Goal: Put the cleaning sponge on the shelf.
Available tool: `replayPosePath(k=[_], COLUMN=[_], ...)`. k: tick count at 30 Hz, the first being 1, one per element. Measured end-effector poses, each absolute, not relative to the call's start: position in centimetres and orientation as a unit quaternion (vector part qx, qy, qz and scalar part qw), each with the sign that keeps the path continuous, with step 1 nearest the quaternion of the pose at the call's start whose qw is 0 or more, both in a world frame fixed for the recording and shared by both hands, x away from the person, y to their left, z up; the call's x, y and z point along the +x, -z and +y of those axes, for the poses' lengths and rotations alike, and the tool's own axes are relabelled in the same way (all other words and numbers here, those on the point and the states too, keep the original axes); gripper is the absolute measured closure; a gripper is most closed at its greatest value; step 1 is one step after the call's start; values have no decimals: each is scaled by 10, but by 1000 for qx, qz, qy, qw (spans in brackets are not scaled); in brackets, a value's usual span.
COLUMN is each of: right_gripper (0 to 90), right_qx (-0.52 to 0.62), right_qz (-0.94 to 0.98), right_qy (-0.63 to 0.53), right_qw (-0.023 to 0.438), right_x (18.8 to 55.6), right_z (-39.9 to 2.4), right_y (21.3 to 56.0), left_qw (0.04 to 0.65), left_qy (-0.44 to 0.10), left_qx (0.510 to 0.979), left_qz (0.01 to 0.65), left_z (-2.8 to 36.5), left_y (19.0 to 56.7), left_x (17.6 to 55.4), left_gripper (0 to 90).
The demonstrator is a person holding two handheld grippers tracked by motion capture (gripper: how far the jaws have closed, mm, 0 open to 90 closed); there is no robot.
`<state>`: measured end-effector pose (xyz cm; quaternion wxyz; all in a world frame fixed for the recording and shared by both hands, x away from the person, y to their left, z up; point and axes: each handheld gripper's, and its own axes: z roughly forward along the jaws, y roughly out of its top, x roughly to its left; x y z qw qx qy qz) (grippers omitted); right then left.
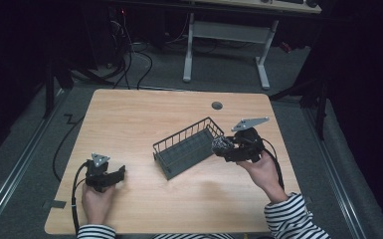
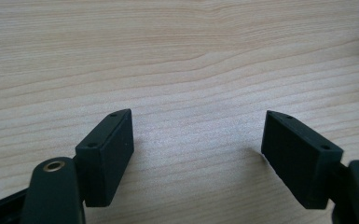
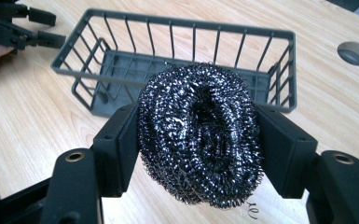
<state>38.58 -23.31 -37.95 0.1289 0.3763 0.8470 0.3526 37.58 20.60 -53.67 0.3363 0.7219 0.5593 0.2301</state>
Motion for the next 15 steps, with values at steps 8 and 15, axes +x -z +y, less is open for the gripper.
replayPosePath(k=[8,15], right_gripper=[359,359], right_qx=[380,387], right_qz=[845,843], right_qy=[-358,-355], right_qw=[119,117], right_x=[403,419], right_z=[-226,-218], right_y=[374,371], left_qw=[337,337], left_qy=[-230,-230], left_qx=[722,722], left_qz=[559,559], left_z=[206,206], left_y=[537,537], left_x=[376,376], left_gripper=[257,256])
